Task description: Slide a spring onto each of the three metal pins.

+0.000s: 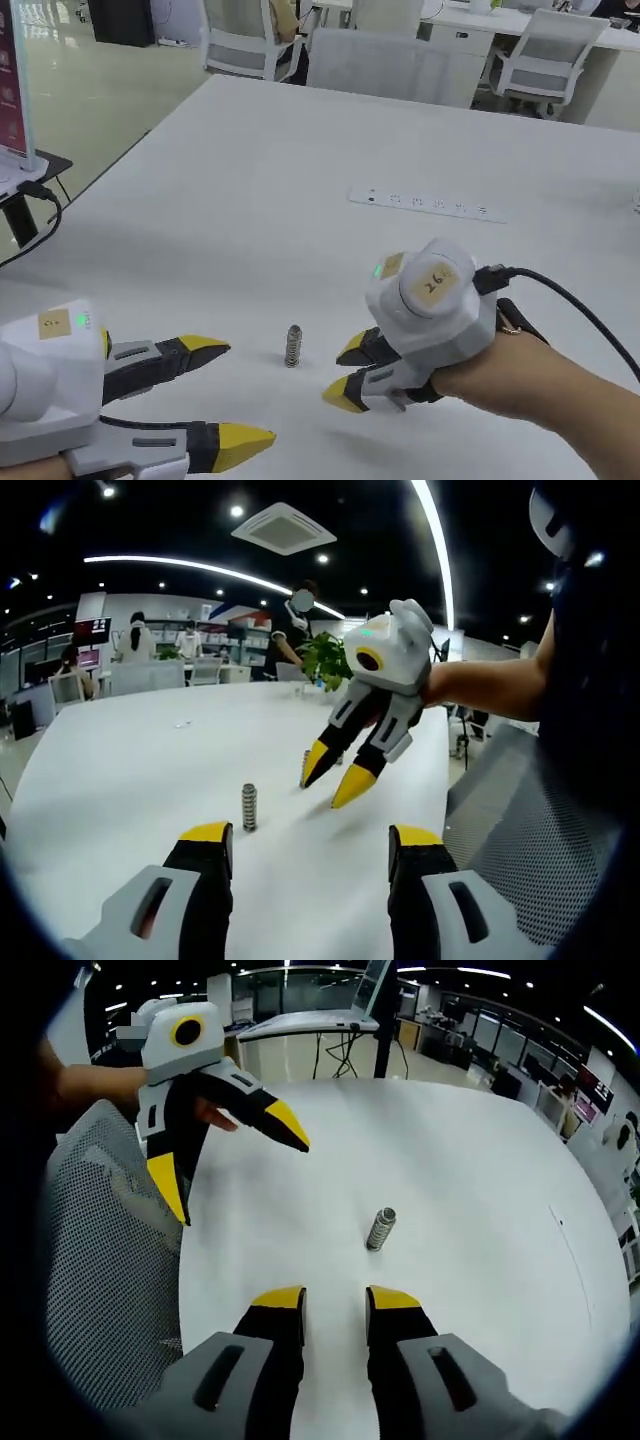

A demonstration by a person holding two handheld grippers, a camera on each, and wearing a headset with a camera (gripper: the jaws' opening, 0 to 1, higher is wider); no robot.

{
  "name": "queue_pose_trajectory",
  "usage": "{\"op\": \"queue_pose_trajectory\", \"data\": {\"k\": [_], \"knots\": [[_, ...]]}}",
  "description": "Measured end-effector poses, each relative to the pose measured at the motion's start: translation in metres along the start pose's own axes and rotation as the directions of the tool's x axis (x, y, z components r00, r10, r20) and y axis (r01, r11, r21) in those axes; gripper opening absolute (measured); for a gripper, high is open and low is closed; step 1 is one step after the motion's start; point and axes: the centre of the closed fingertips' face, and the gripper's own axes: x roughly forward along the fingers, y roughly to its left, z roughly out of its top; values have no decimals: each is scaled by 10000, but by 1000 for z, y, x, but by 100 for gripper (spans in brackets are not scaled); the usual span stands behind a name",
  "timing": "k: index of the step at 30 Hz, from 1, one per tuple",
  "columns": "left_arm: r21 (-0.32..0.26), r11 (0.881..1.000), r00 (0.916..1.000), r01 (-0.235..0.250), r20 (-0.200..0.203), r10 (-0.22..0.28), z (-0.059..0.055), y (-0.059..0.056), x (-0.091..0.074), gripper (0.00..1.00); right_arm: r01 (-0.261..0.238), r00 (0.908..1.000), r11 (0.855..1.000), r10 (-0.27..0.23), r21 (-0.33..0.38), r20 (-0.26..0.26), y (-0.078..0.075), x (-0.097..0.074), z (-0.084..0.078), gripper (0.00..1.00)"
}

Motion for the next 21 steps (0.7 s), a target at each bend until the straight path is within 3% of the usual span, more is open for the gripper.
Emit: {"op": "queue_pose_trajectory", "data": {"k": [9, 21], "knots": [[68, 10000, 10000, 0, 39, 0, 4, -3, -1, 59, 305, 9984, 9979, -331, 575, 451, 8, -27, -17, 24], [89, 10000, 10000, 16, 60, -16, 8, -7, -2, 60, 1028, 9897, 9848, -1155, 1403, 850, -1, -61, -41, 27]]}}
